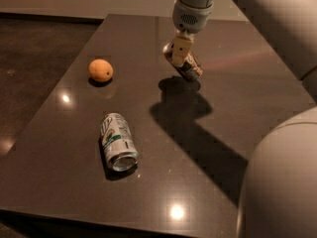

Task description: Knock orange can over

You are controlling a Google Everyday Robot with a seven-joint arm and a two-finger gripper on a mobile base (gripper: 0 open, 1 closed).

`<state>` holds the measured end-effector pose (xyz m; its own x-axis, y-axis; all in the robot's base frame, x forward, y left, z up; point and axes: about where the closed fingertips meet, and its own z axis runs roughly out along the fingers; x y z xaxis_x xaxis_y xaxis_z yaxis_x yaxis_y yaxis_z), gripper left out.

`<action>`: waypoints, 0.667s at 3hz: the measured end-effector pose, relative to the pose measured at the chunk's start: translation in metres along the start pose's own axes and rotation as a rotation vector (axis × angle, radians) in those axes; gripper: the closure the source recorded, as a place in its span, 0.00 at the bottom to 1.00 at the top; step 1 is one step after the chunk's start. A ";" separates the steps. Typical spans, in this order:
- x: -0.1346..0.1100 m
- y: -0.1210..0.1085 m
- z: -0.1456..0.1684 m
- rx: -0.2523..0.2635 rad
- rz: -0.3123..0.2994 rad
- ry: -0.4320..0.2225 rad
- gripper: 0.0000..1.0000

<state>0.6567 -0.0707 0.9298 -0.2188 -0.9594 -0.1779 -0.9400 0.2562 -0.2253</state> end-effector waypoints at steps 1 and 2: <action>0.010 0.017 0.012 -0.029 -0.075 0.091 0.36; 0.009 0.015 0.015 -0.024 -0.076 0.088 0.12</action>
Offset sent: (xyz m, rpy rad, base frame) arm -0.0130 -0.0032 -0.0144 -0.0844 0.0369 0.0481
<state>0.6443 -0.0735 0.9104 -0.1675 -0.9829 -0.0760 -0.9605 0.1801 -0.2121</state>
